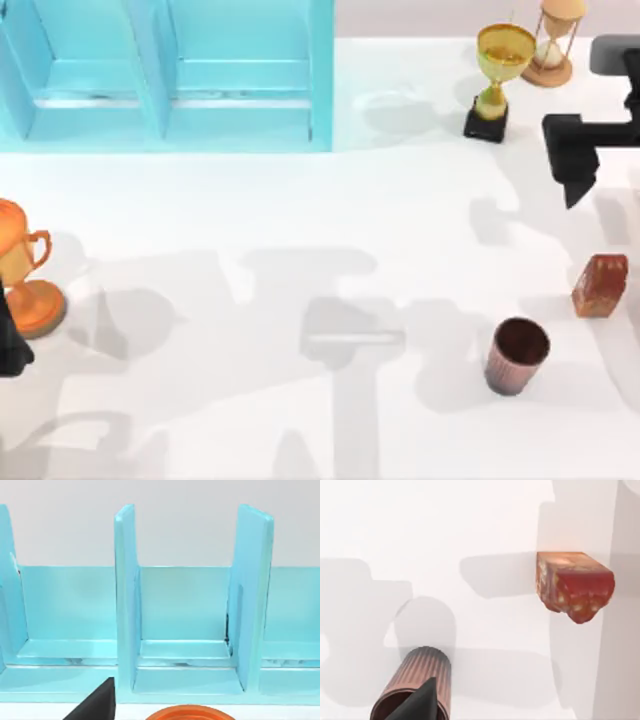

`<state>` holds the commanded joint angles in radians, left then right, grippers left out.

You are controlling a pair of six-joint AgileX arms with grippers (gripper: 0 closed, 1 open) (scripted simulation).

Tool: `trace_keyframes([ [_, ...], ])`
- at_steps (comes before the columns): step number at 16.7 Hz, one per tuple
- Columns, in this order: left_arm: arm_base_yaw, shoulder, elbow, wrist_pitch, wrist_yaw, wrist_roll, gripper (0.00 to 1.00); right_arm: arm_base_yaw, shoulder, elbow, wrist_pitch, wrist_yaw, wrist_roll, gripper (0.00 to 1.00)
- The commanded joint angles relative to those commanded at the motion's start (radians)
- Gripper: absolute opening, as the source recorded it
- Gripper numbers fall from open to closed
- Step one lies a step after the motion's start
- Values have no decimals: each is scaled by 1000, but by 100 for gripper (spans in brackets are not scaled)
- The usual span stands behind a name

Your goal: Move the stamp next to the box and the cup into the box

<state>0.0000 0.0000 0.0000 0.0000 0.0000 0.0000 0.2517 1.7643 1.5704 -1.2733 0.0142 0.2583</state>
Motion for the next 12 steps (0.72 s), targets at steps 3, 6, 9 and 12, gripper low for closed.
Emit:
trace_keyframes([
  [3,0,0,0,0,0,0,100,106,-35,-147,30,-3,109,100],
  [6,0,0,0,0,0,0,100,202,-76,-256,64,-9,207,100],
  [9,0,0,0,0,0,0,100,221,-92,-275,78,-15,226,100],
  [12,0,0,0,0,0,0,100,216,-86,-275,79,-14,224,100],
])
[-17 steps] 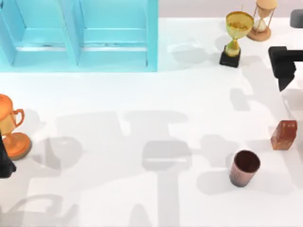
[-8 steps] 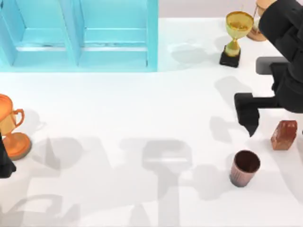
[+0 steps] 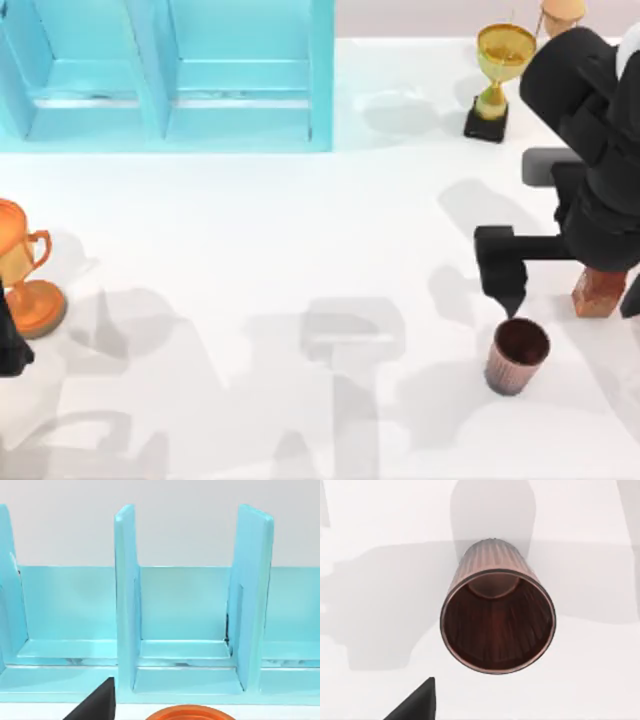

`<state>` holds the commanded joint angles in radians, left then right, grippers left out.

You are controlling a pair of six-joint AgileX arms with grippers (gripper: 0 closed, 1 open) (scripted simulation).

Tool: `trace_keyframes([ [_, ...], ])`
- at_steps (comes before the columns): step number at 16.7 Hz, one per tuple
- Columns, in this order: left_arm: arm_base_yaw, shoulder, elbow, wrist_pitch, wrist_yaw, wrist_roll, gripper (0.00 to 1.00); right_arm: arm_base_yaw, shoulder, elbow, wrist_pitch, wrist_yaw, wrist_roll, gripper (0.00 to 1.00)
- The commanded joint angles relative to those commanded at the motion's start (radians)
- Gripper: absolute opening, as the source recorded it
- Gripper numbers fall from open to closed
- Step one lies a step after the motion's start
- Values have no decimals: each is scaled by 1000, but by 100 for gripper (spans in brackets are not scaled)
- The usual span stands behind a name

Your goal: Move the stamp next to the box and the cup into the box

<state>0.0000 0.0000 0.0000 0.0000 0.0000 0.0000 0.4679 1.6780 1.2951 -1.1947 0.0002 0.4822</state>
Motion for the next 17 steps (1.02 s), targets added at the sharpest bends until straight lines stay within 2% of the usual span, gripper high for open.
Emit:
trace_keyframes([
  [10,0,0,0,0,0,0,100,7,80,-218,305,-1,6,100],
  [15,0,0,0,0,0,0,100,7,84,-228,317,-1,6,100],
  [17,0,0,0,0,0,0,100,7,84,-228,317,-1,6,85],
])
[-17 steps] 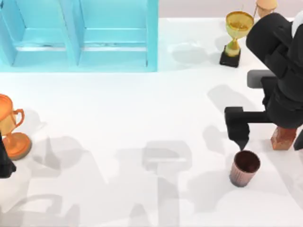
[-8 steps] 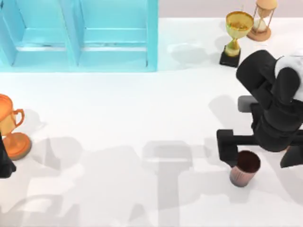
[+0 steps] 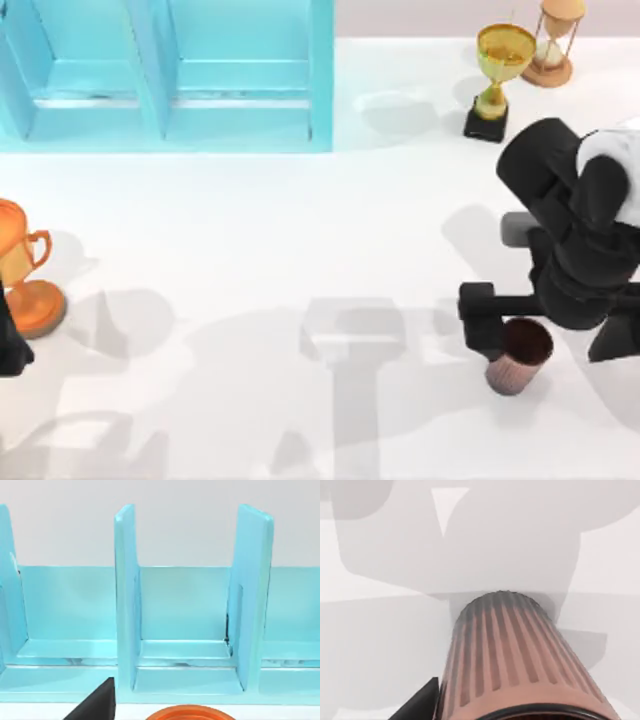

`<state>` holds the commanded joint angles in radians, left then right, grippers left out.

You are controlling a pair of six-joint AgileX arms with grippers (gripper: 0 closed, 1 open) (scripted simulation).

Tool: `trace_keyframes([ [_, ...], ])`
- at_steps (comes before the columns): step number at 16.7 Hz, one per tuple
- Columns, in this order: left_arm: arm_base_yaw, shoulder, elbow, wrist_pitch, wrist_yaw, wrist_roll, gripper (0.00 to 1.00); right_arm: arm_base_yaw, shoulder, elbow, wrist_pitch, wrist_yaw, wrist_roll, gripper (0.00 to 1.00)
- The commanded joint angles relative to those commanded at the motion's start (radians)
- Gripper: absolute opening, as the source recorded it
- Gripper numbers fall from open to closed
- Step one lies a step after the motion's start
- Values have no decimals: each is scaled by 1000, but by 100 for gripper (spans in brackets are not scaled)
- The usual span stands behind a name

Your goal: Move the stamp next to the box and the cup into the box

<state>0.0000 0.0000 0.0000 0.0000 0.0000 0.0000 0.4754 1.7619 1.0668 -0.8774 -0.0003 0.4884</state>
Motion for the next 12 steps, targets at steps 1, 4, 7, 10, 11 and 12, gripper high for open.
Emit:
trace_keyframes([
  [1,0,0,0,0,0,0,100,0,0,0,0,0,0,77],
  [4,0,0,0,0,0,0,100,0,0,0,0,0,0,55],
  [7,0,0,0,0,0,0,100,0,0,0,0,0,0,32],
  [10,0,0,0,0,0,0,100,0,0,0,0,0,0,10],
  [11,0,0,0,0,0,0,100,0,0,0,0,0,0,2],
  [12,0,0,0,0,0,0,100,0,0,0,0,0,0,0],
])
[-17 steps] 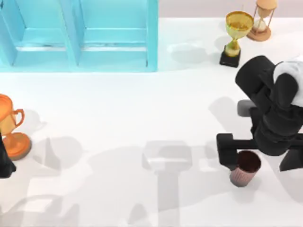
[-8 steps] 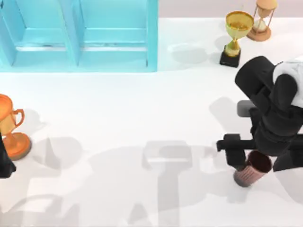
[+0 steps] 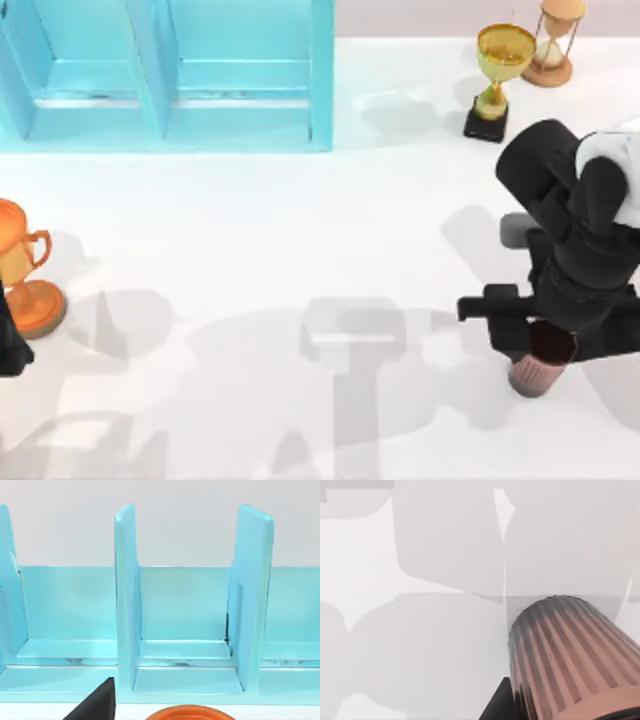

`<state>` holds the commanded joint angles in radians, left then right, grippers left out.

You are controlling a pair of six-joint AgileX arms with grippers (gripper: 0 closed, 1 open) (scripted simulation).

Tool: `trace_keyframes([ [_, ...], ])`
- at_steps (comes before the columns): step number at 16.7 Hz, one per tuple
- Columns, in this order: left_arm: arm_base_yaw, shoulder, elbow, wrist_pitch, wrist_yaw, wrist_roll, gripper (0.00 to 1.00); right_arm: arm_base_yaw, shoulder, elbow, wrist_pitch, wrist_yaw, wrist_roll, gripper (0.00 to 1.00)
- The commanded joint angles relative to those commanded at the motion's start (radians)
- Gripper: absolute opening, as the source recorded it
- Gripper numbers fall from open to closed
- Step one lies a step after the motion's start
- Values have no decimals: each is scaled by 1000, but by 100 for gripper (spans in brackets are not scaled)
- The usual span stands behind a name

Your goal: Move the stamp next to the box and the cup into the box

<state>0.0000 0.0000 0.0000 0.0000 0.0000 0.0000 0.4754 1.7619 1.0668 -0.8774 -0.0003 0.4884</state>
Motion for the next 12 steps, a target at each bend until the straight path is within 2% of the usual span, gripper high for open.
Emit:
trace_keyframes([
  [9,0,0,0,0,0,0,100,-4,-3,2,-3,0,-1,0],
  [12,0,0,0,0,0,0,100,-67,-40,40,-74,-1,-67,0],
])
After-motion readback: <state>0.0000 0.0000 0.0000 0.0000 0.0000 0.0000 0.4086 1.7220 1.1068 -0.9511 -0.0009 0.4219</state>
